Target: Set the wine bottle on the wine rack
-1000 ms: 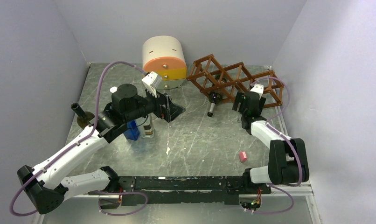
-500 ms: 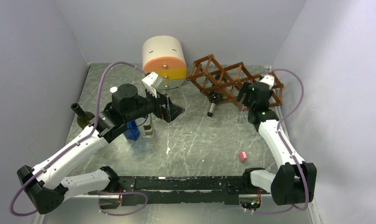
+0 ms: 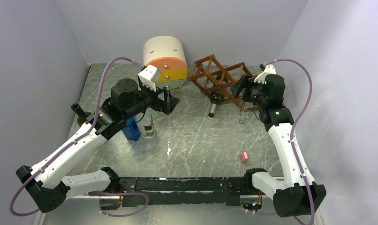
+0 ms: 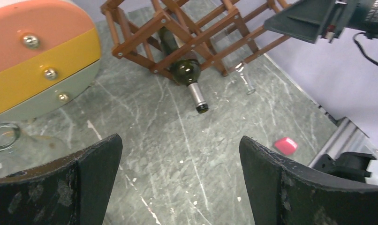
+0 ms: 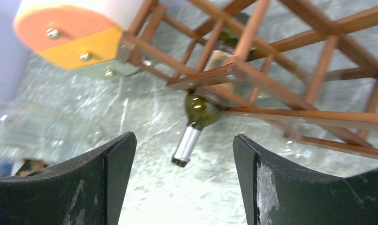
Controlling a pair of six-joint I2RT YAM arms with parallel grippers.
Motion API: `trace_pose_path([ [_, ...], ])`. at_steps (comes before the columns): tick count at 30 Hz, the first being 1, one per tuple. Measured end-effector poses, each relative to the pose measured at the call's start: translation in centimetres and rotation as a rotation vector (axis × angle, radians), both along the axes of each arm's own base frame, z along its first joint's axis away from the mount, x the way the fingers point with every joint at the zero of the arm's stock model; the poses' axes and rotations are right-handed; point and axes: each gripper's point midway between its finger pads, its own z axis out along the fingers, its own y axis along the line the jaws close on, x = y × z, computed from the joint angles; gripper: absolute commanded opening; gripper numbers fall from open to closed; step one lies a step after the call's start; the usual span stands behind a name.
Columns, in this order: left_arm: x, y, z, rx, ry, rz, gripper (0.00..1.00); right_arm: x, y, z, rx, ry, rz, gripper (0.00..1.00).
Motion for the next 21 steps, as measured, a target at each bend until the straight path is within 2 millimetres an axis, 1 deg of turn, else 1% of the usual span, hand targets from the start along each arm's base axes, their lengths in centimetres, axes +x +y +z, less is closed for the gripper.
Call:
trace_pose_path([
  [4,0.8,1.0,-0.4,0.045,-0.016,0.060,0.99,-0.8,3.1,0.0,0.073,-0.003,0.161,0.76],
  [6,1.2,1.6,-0.1,0.062,-0.030,0.091,0.99,-1.3,5.1,-0.4,0.116,-0.011,0.240,0.76],
  [8,1.7,2.2,0.6,0.072,-0.054,0.127,0.98,-1.9,7.5,-1.0,0.144,-0.014,0.314,0.76],
  [11,2.0,2.9,2.3,0.071,-0.100,0.160,0.99,-3.5,12.4,-2.0,0.150,-0.009,0.446,0.76],
  [13,1.8,3.6,3.7,0.062,-0.142,0.172,0.99,-4.6,16.4,-2.0,0.148,-0.026,0.548,0.75],
  [14,1.6,3.9,4.2,0.058,-0.161,0.176,0.99,-5.1,18.1,-2.0,0.150,-0.033,0.592,0.75],
  [15,1.4,4.3,4.8,0.053,-0.179,0.181,0.98,-5.6,19.6,-2.2,0.152,-0.037,0.631,0.74],
  [17,0.7,5.4,6.5,0.033,-0.232,0.197,0.99,-6.3,22.3,-2.5,0.150,-0.043,0.697,0.69],
  [19,-0.1,6.7,8.4,0.006,-0.289,0.219,0.99,-6.6,24.9,-2.8,0.137,-0.056,0.744,0.68],
  [21,-0.9,8.0,10.1,-0.023,-0.341,0.241,0.99,-7.0,27.1,-2.9,0.119,-0.075,0.782,0.67],
])
